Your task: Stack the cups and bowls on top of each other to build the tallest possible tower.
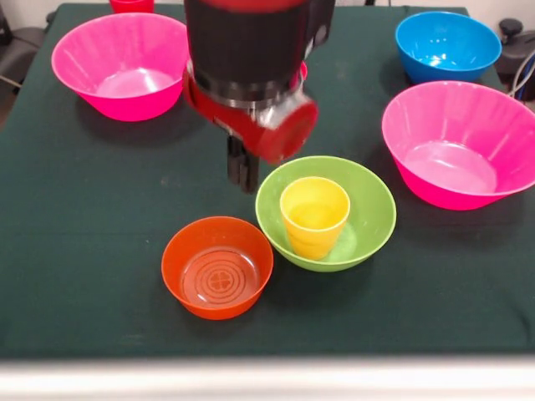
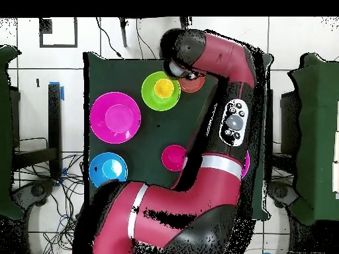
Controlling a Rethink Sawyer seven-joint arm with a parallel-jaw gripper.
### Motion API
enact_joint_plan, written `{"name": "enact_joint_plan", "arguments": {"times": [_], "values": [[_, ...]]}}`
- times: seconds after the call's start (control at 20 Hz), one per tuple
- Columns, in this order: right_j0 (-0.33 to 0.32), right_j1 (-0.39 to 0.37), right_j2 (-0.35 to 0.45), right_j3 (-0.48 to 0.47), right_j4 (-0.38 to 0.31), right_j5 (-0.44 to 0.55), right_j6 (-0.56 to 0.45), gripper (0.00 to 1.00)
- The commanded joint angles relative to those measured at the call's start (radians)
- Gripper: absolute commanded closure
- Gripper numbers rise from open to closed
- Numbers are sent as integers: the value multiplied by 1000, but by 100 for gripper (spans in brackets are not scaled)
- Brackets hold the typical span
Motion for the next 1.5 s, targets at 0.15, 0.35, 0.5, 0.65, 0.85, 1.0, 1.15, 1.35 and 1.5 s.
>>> {"name": "enact_joint_plan", "arguments": {"times": [0.15,0.35,0.5,0.65,0.85,1.0,1.15,1.35,1.5], "values": [[10,133,145,29,-104,-96,-204,100],[23,160,153,31,-116,-132,-182,100],[30,163,169,59,-117,-134,-189,100],[33,160,190,95,-112,-111,-202,100],[39,154,206,155,-129,-141,-219,100],[43,154,208,176,-133,-134,-185,0],[45,158,207,178,-130,-132,-169,0],[44,165,205,167,-135,-134,-159,0],[42,171,203,156,-139,-132,-156,0]]}}
